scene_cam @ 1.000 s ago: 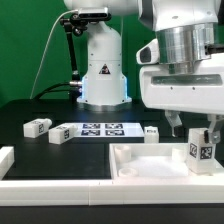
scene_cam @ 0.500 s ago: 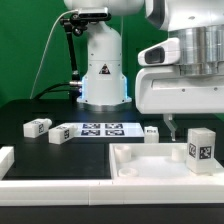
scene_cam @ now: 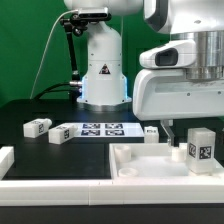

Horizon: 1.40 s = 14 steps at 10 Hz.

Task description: Assemble one leg

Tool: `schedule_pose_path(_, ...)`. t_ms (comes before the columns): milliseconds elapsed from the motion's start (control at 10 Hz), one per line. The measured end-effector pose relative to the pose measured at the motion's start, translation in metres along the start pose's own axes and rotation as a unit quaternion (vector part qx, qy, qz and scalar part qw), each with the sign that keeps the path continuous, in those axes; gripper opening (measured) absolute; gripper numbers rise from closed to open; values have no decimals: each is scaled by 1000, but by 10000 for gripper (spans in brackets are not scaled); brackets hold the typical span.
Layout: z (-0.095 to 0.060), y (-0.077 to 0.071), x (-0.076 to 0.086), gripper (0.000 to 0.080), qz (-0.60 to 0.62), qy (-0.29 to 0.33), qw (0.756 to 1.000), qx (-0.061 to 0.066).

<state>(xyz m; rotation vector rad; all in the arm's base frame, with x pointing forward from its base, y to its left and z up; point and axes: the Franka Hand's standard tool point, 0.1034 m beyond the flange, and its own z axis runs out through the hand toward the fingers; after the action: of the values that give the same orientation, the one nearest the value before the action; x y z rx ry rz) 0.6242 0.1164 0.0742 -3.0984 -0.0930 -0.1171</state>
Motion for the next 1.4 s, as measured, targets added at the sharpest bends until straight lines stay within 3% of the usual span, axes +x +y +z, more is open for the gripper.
schedule_pose_path(200, 0, 0, 0, 615, 3, 0, 1000, 1)
schedule_pose_path(400, 0, -1, 0, 331, 19, 0, 1000, 3)
schedule_pose_path(600, 1, 0, 0, 288, 126, -2, 992, 13)
schedule_pose_path(800, 1, 3, 1, 288, 258, -1, 966, 28)
schedule_pose_path(1000, 2, 2, -1, 289, 441, 3, 897, 32)
schedule_pose_path(1400, 2, 2, 0, 291, 443, 3, 896, 32)
